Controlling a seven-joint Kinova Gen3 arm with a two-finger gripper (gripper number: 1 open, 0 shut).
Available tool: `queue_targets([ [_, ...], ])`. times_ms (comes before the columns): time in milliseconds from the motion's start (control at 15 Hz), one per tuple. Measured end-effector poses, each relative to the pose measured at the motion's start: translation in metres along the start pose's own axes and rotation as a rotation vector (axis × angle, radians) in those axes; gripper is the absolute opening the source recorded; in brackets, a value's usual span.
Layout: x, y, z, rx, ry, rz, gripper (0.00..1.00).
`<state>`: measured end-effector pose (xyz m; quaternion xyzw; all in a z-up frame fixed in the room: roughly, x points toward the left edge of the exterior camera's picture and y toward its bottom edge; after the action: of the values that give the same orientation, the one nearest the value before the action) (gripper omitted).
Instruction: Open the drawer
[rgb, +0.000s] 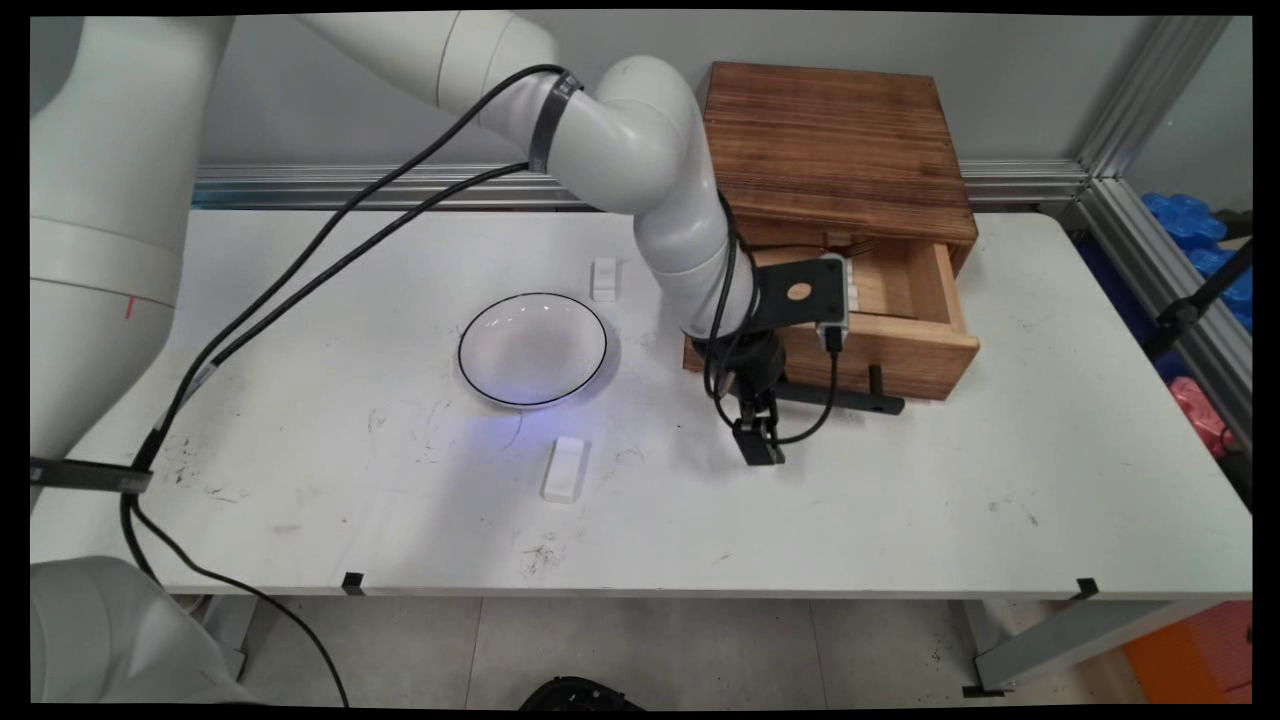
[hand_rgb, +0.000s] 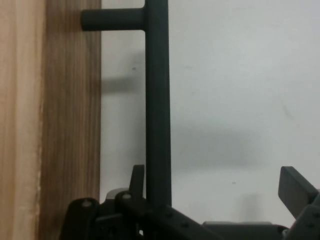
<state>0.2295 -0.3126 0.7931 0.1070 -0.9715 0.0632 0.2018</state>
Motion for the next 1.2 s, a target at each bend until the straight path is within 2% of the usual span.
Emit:
queue_targets([
  [1200, 0.004, 0.068, -0.017, -0.084, 0.008, 0.029, 1.00],
])
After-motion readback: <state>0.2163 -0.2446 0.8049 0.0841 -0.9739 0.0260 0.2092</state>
